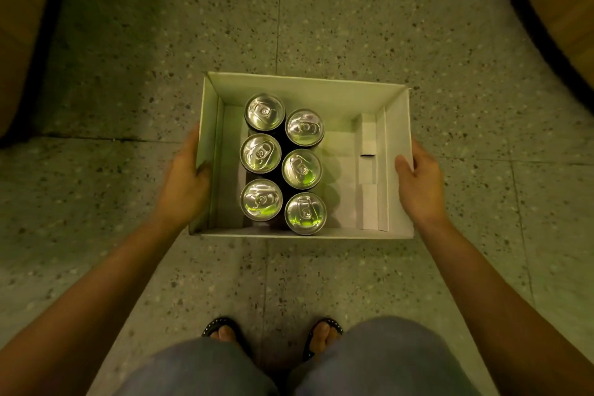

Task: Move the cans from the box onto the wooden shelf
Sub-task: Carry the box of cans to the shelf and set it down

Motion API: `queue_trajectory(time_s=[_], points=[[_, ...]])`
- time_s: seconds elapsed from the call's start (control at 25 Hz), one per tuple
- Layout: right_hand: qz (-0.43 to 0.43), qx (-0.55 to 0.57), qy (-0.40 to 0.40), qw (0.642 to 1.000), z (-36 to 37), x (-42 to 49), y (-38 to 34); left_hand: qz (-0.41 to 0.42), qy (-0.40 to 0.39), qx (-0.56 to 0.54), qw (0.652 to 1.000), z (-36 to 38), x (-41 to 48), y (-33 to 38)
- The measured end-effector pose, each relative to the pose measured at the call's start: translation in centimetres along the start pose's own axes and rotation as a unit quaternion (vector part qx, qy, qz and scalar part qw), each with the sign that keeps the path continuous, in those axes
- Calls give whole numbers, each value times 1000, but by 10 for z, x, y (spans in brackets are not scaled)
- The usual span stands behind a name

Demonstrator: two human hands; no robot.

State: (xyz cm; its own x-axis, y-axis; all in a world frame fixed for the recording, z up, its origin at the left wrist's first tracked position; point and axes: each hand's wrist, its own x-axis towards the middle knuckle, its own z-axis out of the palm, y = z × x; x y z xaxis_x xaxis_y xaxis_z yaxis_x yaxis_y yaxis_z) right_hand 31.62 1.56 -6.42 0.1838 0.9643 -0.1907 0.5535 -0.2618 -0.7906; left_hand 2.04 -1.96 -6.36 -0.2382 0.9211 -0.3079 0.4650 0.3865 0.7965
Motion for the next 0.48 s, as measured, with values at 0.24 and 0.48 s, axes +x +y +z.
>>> queue_trajectory(time_s=[0.24, 0.48], points=[[2, 2, -14, 1000, -126, -14, -189, 16, 3, 16, 1000, -129, -41, 180], [-33, -16, -14, 999, -260, -44, -393, 22, 9, 53, 998, -268, -95, 382]])
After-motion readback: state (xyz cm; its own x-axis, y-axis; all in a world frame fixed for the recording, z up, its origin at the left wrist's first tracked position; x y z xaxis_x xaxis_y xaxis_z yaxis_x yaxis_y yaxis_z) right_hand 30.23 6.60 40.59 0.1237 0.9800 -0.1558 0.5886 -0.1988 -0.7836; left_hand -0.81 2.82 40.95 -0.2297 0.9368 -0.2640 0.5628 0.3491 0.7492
